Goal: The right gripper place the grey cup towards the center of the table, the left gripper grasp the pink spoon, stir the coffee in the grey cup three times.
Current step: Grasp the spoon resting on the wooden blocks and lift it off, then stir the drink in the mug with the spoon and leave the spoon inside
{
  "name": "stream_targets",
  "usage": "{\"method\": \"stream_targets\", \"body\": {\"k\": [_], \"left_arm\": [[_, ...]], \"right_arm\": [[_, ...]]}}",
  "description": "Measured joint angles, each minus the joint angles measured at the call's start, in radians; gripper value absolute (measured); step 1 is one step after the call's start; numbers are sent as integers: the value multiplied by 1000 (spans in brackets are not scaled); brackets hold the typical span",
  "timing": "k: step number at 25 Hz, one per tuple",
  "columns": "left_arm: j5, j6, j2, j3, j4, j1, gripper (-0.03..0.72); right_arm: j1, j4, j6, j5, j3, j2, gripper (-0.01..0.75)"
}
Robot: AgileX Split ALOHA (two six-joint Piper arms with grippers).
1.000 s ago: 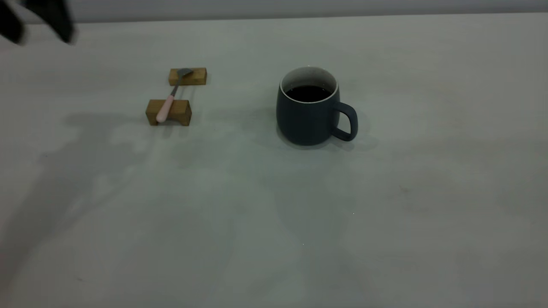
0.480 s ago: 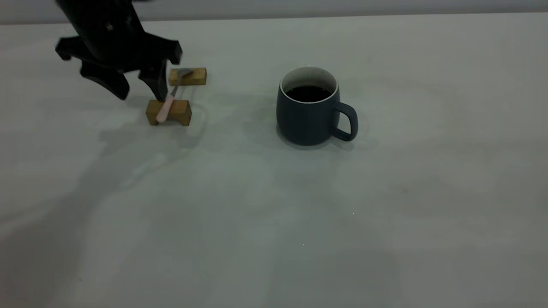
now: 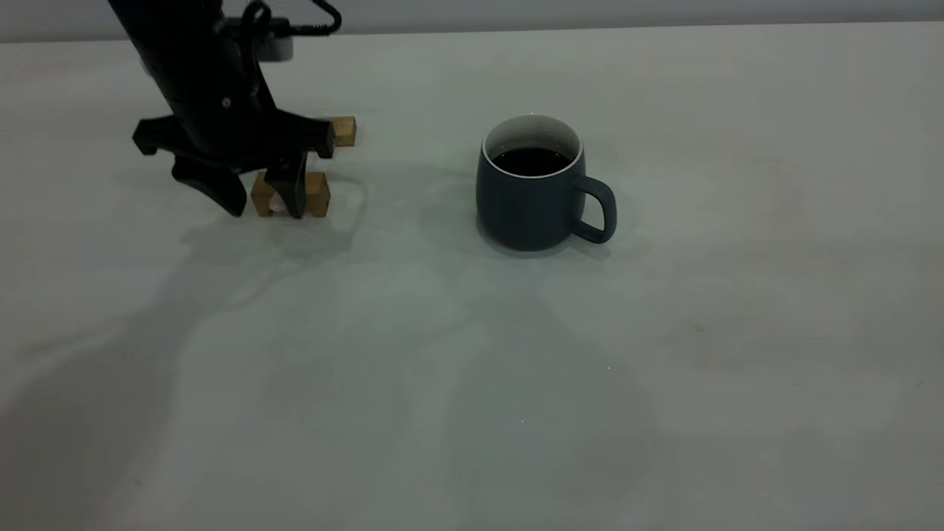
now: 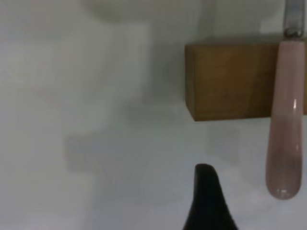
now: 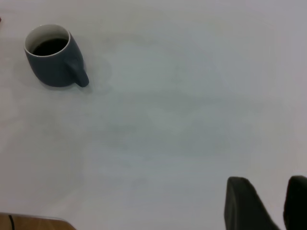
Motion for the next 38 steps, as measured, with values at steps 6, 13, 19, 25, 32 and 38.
{"method": "stream_targets", "body": {"k": [6, 13, 19, 25, 32, 38], "left_arm": [[-41, -2, 3, 0, -3, 0, 353], [-41, -5, 3, 0, -22, 0, 177], [67, -9, 2, -65, -45, -1, 177], [386, -281, -27, -243, -203, -1, 177], [732, -852, -53, -446, -579, -1, 177], [759, -1019, -53, -499, -975, -1, 177]], "right_arm": [[0, 0, 0, 0, 0, 0, 243], [0, 0, 0, 0, 0, 0, 243], [0, 0, 0, 0, 0, 0, 243], [0, 0, 0, 0, 0, 0, 243], [0, 0, 0, 0, 0, 0, 243], [0, 0, 0, 0, 0, 0, 243]]}}
